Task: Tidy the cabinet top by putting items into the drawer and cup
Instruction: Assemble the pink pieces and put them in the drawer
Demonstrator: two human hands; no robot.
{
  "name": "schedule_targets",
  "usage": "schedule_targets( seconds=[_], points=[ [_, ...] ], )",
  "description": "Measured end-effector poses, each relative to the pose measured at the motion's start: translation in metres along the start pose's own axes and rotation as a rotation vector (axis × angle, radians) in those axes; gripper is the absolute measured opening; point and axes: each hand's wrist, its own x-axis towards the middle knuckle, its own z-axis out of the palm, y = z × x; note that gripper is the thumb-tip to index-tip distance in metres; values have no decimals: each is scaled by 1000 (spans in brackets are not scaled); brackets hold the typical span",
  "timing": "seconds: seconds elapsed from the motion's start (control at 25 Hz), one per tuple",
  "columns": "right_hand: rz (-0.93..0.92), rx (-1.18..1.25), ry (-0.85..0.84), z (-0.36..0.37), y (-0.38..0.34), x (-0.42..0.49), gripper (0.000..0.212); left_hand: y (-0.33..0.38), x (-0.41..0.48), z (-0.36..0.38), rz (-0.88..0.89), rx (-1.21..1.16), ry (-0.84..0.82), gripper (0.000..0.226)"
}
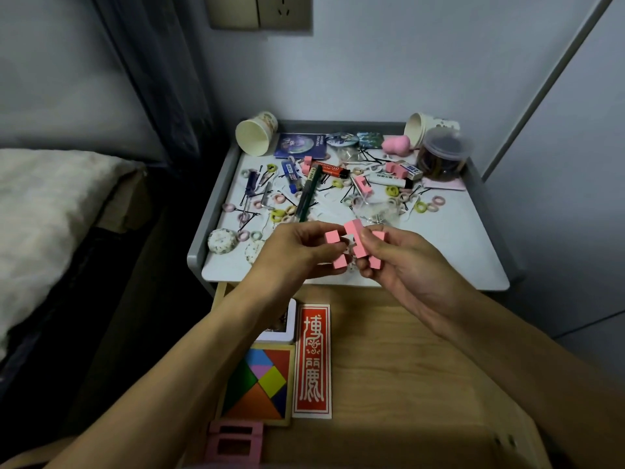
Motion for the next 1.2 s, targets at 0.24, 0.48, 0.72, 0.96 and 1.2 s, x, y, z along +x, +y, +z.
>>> schedule_targets(
  seconds=[0.24,0.48,0.72,0.96,1.2],
  points=[
    [-19,-52,31,-1,-2,-7,19,1,-5,1,74,104,65,24],
    [20,37,20,-4,-10,-12,22,0,-5,3,109,117,22,23],
    [45,-9,-7,-3,-9,-9,12,-1,-4,5,152,89,-39,22],
    [43,-99,-13,-6,-10,-10,15,0,-3,3,167,79,-36,26],
    [44,-109,-20,-8,-6,-9,20,-3,-2,4,174,92,-14,28]
  ],
)
